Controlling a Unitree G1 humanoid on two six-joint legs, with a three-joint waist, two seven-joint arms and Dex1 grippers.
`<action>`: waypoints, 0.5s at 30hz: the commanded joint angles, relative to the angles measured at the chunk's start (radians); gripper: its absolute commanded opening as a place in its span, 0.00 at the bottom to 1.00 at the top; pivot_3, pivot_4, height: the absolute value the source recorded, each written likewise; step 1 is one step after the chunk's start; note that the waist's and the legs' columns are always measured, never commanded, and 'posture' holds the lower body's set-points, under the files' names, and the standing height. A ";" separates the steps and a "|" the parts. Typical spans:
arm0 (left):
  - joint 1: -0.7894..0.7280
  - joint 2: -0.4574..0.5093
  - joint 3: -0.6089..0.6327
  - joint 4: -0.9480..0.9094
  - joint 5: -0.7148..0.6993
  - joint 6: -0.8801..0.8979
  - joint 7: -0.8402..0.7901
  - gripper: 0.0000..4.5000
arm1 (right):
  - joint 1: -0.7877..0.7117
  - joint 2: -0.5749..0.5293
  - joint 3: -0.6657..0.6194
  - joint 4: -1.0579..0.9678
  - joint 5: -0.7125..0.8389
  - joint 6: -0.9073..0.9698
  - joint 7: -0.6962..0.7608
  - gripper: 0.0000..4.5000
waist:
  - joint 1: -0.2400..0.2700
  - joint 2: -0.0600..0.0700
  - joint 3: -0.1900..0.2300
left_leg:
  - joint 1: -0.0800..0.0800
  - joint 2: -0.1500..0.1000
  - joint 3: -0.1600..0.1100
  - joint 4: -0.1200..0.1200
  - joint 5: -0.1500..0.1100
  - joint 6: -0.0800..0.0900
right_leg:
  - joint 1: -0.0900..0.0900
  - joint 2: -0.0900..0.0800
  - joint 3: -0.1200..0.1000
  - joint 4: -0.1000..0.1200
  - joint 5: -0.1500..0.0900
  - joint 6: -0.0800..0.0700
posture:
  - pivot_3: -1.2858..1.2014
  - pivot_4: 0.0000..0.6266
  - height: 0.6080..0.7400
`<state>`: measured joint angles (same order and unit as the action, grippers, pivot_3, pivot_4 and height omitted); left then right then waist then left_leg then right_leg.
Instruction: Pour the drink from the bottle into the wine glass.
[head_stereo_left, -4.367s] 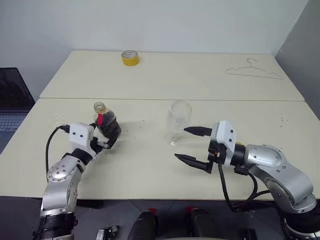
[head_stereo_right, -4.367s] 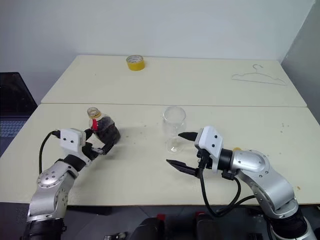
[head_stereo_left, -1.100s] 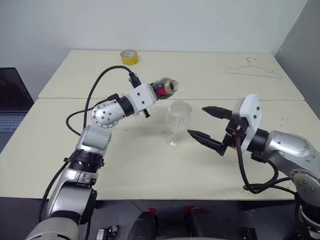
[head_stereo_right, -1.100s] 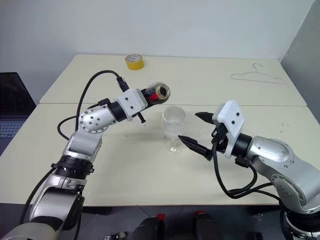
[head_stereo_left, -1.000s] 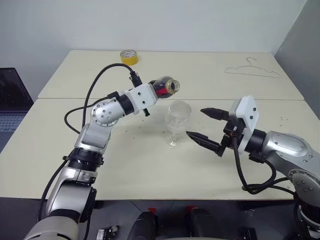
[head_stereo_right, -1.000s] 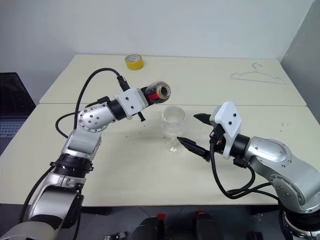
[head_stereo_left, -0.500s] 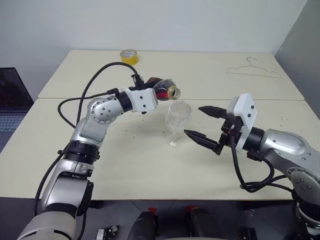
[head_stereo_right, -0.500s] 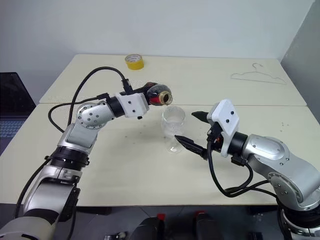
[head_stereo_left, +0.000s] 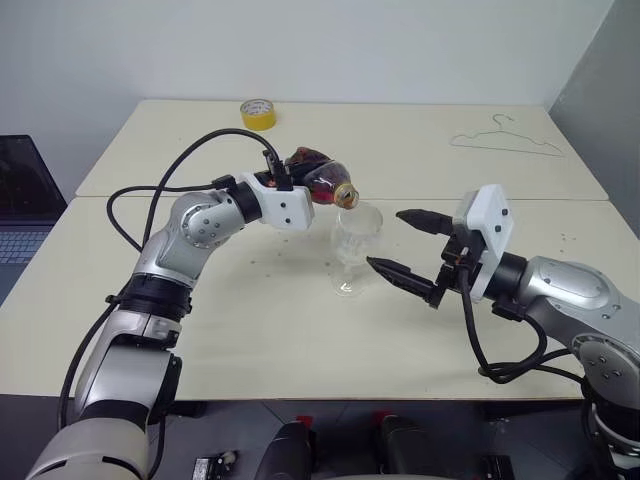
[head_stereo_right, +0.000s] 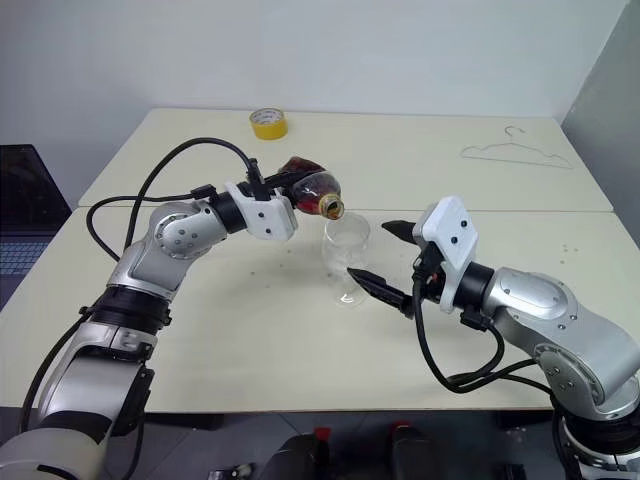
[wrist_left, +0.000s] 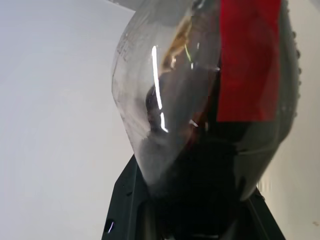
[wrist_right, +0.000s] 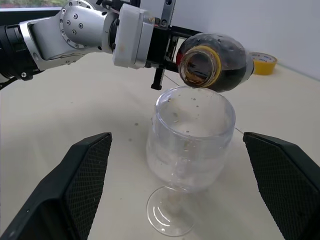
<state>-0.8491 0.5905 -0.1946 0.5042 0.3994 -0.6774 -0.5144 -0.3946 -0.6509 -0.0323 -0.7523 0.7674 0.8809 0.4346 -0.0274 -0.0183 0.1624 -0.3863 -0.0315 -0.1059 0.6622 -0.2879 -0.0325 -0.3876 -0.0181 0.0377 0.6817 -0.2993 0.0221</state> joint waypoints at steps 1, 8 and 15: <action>-0.053 0.019 0.006 -0.011 0.017 -0.048 0.051 0.14 | -0.021 0.006 -0.006 -0.030 0.011 -0.004 -0.009 1.00 | 0.000 0.000 0.000 | 0.000 0.000 0.000 0.000 0.000 0.000 | 0.000 0.000 0.000 0.000 0.000 0.000 | 0.52 0.24 1.00; -0.073 0.028 -0.006 0.020 0.049 -0.090 0.094 0.14 | -0.034 0.013 -0.002 -0.028 0.014 0.002 -0.015 1.00 | 0.000 0.000 0.000 | 0.000 0.000 0.000 0.000 0.000 0.000 | 0.000 0.000 0.000 0.000 0.000 0.000 | 0.52 0.24 1.00; -0.095 0.039 -0.011 0.051 0.085 -0.121 0.137 0.14 | -0.040 0.017 -0.002 -0.028 0.018 0.008 -0.019 1.00 | -0.001 0.000 0.000 | 0.000 0.000 0.000 0.000 0.000 0.000 | 0.000 0.000 0.000 0.000 0.000 0.000 | 0.52 0.24 1.00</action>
<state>-0.9038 0.6137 -0.2207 0.5696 0.4907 -0.7758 -0.4125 -0.4139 -0.6363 -0.0192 -0.7523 0.7696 0.8942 0.4201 -0.0280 -0.0183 0.1624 -0.3868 -0.0319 -0.1059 0.6624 -0.2878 -0.0325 -0.3880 -0.0182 0.0376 0.6820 -0.2992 0.0222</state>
